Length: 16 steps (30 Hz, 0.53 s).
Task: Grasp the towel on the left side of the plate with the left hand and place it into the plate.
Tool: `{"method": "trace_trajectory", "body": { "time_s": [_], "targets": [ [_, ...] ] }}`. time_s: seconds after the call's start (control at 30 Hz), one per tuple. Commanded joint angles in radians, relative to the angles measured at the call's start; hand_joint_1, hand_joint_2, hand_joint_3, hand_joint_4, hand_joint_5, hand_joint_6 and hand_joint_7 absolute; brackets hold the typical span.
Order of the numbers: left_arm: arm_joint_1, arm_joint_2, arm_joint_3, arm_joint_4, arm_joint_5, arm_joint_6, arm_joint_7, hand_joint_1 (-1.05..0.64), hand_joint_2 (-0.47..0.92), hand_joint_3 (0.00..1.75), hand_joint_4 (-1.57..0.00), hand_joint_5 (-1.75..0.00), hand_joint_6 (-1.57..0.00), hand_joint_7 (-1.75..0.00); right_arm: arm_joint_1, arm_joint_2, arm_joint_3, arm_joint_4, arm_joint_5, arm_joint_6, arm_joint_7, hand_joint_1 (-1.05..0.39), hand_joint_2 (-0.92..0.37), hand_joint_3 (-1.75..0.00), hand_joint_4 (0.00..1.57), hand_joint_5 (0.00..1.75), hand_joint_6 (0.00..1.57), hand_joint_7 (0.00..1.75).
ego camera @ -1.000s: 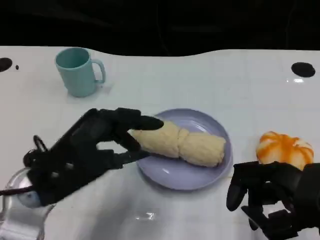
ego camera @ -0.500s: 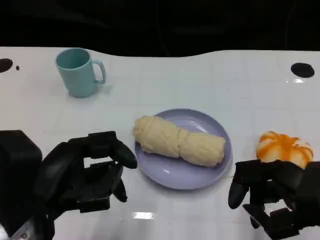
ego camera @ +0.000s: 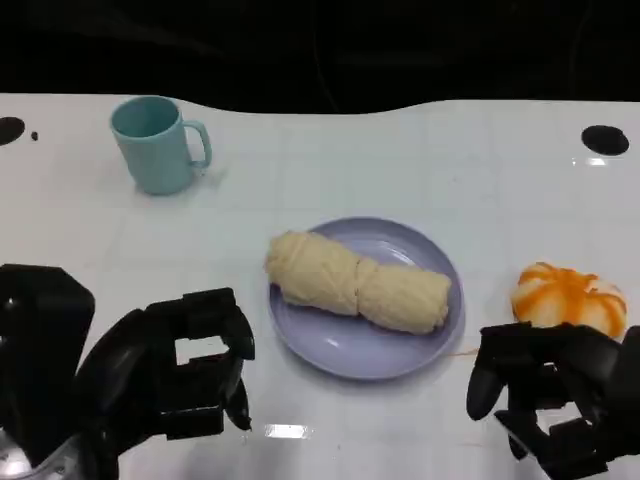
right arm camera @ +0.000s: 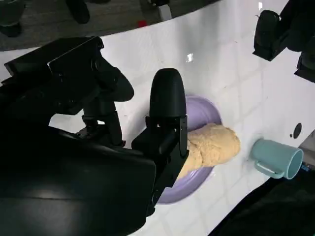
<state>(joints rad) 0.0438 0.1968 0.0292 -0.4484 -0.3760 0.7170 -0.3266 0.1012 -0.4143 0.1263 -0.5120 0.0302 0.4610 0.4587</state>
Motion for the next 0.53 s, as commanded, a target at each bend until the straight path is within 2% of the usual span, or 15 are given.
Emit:
{"method": "trace_trajectory", "body": {
  "time_s": [0.03, 0.53],
  "targets": [
    [-0.018, 0.018, 0.000, -0.008, 0.006, 0.030, 0.025, -0.08, 0.50, 1.34, -0.82, -1.75, -0.73, -1.68, 0.000, -0.005, -0.008, 0.009, -0.001, -0.005, -0.007, 0.04, -0.59, -1.07, 0.71, 1.66, 0.70, 1.42],
    [-0.022, 0.032, 0.007, -0.027, -0.013, 0.050, 0.024, -0.09, 0.52, 1.30, -0.81, -1.75, -0.73, -1.66, 0.002, -0.011, -0.019, -0.016, 0.013, 0.002, -0.002, 0.04, -0.58, -1.08, 0.71, 1.69, 0.70, 1.44]
  ]
}}
